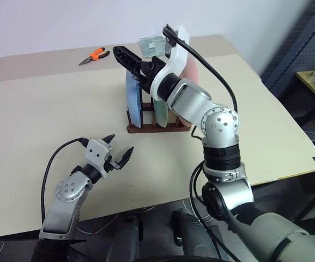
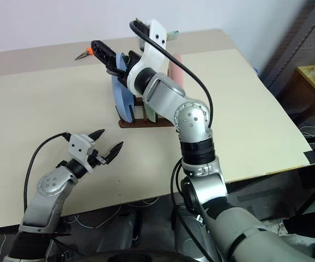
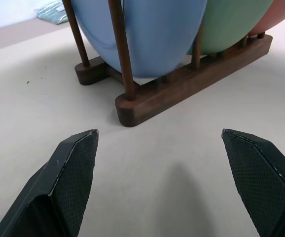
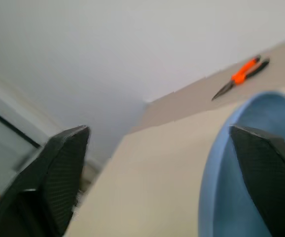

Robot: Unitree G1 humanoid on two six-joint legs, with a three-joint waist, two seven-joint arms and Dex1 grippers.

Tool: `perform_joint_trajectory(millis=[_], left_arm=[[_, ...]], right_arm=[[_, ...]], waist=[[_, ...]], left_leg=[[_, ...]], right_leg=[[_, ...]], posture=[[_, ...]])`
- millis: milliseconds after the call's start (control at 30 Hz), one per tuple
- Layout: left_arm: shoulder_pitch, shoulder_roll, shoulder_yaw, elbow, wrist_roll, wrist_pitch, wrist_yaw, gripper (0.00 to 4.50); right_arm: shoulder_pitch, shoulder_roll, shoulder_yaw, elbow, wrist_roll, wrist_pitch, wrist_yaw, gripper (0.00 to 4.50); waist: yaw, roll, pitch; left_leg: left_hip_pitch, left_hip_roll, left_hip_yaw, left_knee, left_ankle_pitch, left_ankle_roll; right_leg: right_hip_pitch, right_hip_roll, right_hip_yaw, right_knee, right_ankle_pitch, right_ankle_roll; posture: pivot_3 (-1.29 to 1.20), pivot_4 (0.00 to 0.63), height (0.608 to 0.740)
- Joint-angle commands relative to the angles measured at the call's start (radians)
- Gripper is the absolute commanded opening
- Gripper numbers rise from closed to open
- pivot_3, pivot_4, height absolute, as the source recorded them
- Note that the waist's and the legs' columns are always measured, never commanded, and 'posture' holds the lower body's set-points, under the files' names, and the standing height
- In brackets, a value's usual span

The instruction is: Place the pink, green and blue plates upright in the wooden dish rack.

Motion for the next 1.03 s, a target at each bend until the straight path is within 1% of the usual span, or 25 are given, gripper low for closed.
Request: perform_joint_trajectory(millis=[33, 133, 233, 300, 367, 433, 500, 533, 567, 633, 700, 767, 800, 1033], left_arm=[[-0.003, -0.007, -0.004, -0.032, 0.0, -0.006, 0.002, 4.12], [-0.001, -0.011, -0.009, -0.037, 0.005, -0.006, 0.006, 4.12], [0.003, -0.011, 0.004, -0.039, 0.02, -0.016, 0.024, 4.12], [0.007, -0.011, 0.028, -0.041, 0.023, -0.017, 0.045, 4.12], [0.013, -0.008, 0.047, -0.038, 0.028, -0.022, 0.06, 4.12], [0.022, 0.0, 0.069, -0.028, 0.041, -0.034, 0.076, 4.12], [0.034, 0.014, 0.099, -0.012, 0.043, -0.041, 0.082, 4.12], [0.042, 0.023, 0.118, 0.0, 0.039, -0.045, 0.08, 4.12], [0.043, 0.027, 0.124, 0.002, 0.04, -0.042, 0.084, 4.12], [0.055, 0.056, 0.164, 0.034, 0.03, -0.047, 0.069, 4.12], [0.067, 0.075, 0.181, 0.049, 0.025, -0.05, 0.054, 4.12], [0.078, 0.082, 0.182, 0.044, 0.023, -0.044, 0.046, 4.12], [0.083, 0.083, 0.189, 0.039, 0.016, -0.038, 0.044, 4.12], [0.093, 0.071, 0.194, 0.017, 0.01, -0.028, 0.053, 4.12]], right_arm=[[-0.056, -0.044, 0.013, -0.047, -0.068, 0.005, 0.086, 4.47], [-0.072, -0.148, 0.037, -0.106, -0.168, -0.023, 0.188, 4.47], [-0.032, -0.342, 0.021, -0.215, -0.318, -0.175, 0.373, 4.47], [0.055, -0.483, -0.04, -0.254, -0.371, -0.246, 0.489, 4.47], [0.138, -0.568, -0.122, -0.246, -0.37, -0.256, 0.535, 4.47], [0.257, -0.665, -0.184, -0.205, -0.419, -0.272, 0.582, 4.47], [0.41, -0.754, -0.21, -0.161, -0.472, -0.294, 0.667, 4.47], [0.501, -0.786, -0.199, -0.15, -0.505, -0.321, 0.716, 4.47], [0.559, -0.81, -0.194, -0.13, -0.529, -0.346, 0.758, 4.47], [0.726, -0.803, -0.117, -0.103, -0.592, -0.417, 0.834, 4.47], [0.793, -0.778, -0.083, -0.094, -0.615, -0.454, 0.875, 4.47], [0.795, -0.762, -0.076, -0.076, -0.646, -0.491, 0.883, 4.47], [0.789, -0.742, -0.085, -0.072, -0.632, -0.487, 0.883, 4.47], [0.709, -0.676, -0.057, 0.057, -0.713, -0.586, 0.88, 4.47]], waist=[[0.0, 0.0, 0.0], [0.001, 0.0, 0.0], [0.007, 0.0, 0.0], [0.012, -0.001, 0.0], [0.009, -0.002, -0.001], [0.008, -0.002, -0.001], [0.007, -0.001, 0.0], [0.007, -0.001, 0.0], [0.007, -0.001, 0.0], [0.004, -0.001, 0.0], [-0.001, 0.0, 0.0], [-0.005, 0.003, 0.002], [-0.005, 0.004, 0.003], [0.008, 0.002, 0.002]], left_leg=[[0.0, 0.0, 0.0, 0.0, 0.0, 0.0], [0.0, 0.0, 0.0, 0.0, 0.0, 0.0], [-0.001, 0.0, 0.0, 0.0, 0.0, 0.0], [-0.003, -0.001, -0.001, 0.0, 0.0, 0.0], [-0.002, -0.002, -0.001, 0.0, 0.0, 0.001], [-0.001, -0.002, 0.0, 0.0, -0.001, 0.001], [-0.001, -0.001, 0.002, 0.0, -0.001, 0.001], [0.0, -0.001, 0.002, -0.001, -0.001, 0.001], [0.0, 0.0, 0.003, -0.001, -0.001, 0.001], [0.001, 0.001, 0.004, -0.001, -0.002, 0.003], [0.002, 0.002, 0.004, -0.001, -0.002, 0.004], [0.002, 0.003, 0.006, -0.001, -0.002, 0.004], [0.002, 0.004, 0.008, 0.0, -0.002, 0.004], [0.001, 0.003, 0.01, 0.001, -0.002, 0.004]], right_leg=[[0.0, 0.0, 0.0, 0.0, 0.0, 0.0], [0.0, 0.0, 0.0, 0.0, 0.0, 0.0], [-0.001, 0.0, 0.0, -0.001, 0.0, 0.0], [-0.001, -0.001, 0.0, -0.002, -0.001, 0.002], [0.001, -0.002, -0.001, -0.003, -0.002, 0.003], [0.002, -0.003, 0.0, -0.004, -0.002, 0.003], [0.002, -0.002, 0.0, -0.004, -0.002, 0.003], [0.002, -0.002, 0.001, -0.004, -0.002, 0.003], [0.001, -0.002, 0.001, -0.004, -0.003, 0.002], [0.001, 0.0, 0.001, -0.003, -0.003, 0.001], [0.001, 0.001, 0.001, -0.002, -0.004, 0.0], [0.0, 0.002, 0.002, 0.0, -0.004, -0.001], [-0.001, 0.001, 0.002, 0.0, -0.003, -0.002], [-0.002, 0.001, 0.002, -0.001, -0.003, -0.002]], posture=[[0.0, 0.15, 0.739], [0.0, 0.15, 0.739], [0.0, 0.15, 0.739], [0.0, 0.15, 0.739], [0.0, 0.15, 0.739], [0.0, 0.15, 0.739], [0.0, 0.15, 0.739], [0.0, 0.15, 0.739], [0.0, 0.15, 0.739], [0.0, 0.15, 0.739], [0.0, 0.15, 0.739], [0.0, 0.15, 0.739], [0.0, 0.15, 0.739], [0.0, 0.15, 0.739]])
